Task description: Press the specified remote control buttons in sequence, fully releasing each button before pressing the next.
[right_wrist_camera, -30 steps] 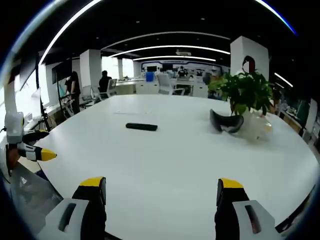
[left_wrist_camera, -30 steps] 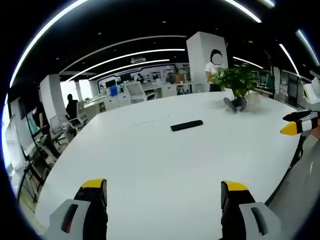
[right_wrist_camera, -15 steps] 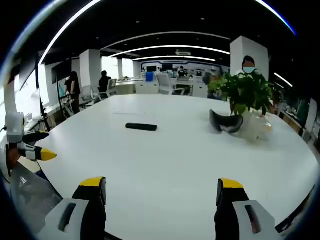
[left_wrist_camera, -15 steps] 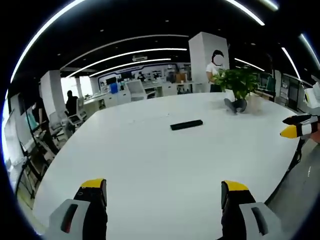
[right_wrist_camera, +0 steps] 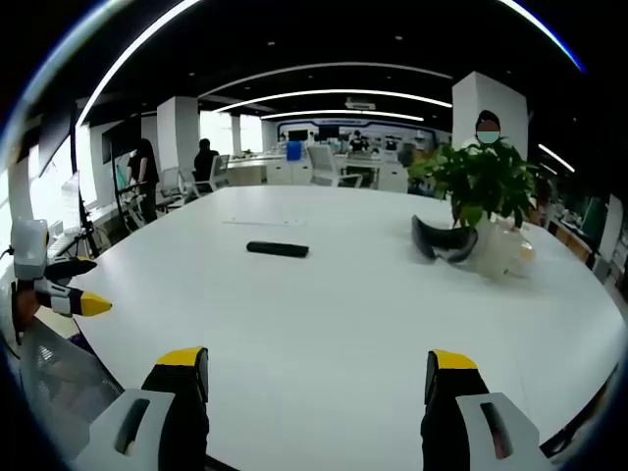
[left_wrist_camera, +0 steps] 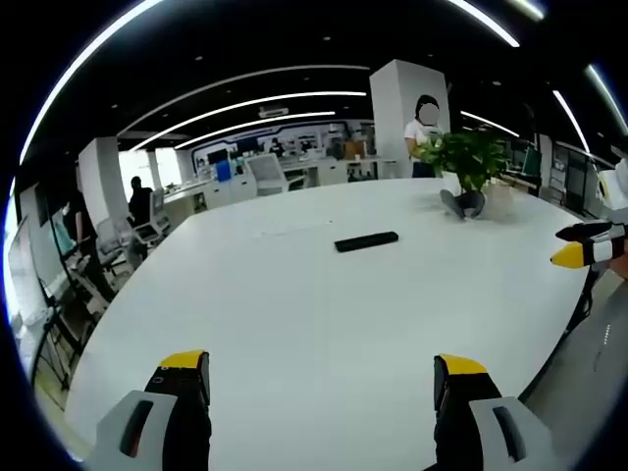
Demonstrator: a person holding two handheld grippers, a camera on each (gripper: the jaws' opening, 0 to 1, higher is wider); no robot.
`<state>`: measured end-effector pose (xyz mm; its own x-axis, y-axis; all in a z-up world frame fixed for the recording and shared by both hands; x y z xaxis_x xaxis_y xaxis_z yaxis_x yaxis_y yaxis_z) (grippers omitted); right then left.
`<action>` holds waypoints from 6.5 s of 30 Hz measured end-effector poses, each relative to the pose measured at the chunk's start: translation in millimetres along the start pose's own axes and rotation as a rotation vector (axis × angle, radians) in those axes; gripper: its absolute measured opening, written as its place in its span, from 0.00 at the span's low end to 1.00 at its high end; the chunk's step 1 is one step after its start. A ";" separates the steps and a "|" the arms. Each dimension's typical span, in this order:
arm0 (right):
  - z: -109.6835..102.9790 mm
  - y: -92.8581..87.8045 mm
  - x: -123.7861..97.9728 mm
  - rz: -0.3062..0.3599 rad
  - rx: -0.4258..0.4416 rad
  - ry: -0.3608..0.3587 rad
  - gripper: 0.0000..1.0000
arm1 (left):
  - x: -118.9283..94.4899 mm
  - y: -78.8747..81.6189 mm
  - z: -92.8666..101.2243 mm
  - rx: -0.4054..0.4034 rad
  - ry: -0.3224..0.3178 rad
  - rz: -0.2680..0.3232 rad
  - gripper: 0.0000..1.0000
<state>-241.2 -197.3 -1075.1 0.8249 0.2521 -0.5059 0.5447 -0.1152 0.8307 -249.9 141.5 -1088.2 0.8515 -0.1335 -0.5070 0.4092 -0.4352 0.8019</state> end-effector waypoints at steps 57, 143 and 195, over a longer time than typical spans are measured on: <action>-2.5 -1.6 0.4 -0.004 -0.004 0.017 0.90 | -0.4 5.3 1.5 0.015 -0.007 0.012 0.98; 5.6 -28.8 11.8 -0.170 -0.068 -0.038 0.79 | 277.9 150.2 6.1 0.537 -0.333 0.035 0.79; 9.1 -29.7 13.7 -0.185 -0.065 -0.058 0.78 | 341.7 127.6 41.6 0.991 -0.716 -0.307 0.56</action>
<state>-244.7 -199.2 -1108.8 0.7201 0.2077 -0.6620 0.6783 -0.0097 0.7347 79.7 3.3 -1172.3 0.2698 -0.2251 -0.9362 -0.1272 -0.9721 0.1971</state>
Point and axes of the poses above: the point that each gripper's makers call its tool centre point, and the gripper's own axes: x roughly forward along the fingers, z roughly to its right, y roughly out of its top, the point moved 1 cm from there along -x, roughly backward along the fingers, and after that the axes turned 15 degrees about x, right-handed, at the moved point
